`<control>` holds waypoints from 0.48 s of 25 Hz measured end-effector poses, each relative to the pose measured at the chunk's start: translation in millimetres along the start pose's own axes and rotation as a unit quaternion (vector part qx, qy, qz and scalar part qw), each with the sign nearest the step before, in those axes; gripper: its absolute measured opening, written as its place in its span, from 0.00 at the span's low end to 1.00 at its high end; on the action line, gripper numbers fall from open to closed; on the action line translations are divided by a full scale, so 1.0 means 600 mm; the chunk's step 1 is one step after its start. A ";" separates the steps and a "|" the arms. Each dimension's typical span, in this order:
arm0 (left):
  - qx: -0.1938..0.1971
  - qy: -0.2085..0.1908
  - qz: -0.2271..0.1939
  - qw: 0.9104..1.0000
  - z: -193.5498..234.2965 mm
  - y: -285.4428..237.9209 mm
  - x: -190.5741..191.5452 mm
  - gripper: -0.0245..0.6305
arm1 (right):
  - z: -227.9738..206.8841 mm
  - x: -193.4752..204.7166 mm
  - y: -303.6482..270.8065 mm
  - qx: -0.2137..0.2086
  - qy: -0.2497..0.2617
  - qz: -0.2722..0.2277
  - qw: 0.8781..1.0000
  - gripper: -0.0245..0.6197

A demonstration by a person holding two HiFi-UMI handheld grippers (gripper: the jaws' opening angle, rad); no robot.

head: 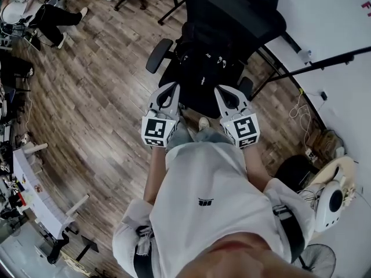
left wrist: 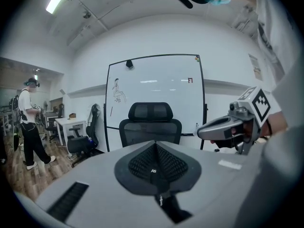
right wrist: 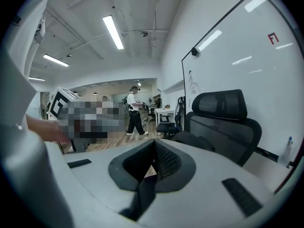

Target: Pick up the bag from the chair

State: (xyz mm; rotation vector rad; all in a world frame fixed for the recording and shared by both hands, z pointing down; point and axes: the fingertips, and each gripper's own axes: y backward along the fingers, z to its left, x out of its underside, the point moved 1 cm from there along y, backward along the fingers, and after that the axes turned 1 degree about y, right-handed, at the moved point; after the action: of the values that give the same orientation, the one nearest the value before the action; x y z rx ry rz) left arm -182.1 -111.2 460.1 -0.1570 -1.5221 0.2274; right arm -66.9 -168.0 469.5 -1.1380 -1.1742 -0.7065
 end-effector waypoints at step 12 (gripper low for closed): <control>0.095 -0.023 0.039 0.994 0.099 -0.121 0.047 0.05 | -0.008 0.027 -0.114 0.081 -0.061 0.018 0.995 0.03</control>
State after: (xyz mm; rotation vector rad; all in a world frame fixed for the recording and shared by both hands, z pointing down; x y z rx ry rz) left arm -237.1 -177.1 507.7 -0.0611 -1.5319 0.4395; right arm -122.4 -192.1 505.9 -1.0748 -1.2872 -0.5088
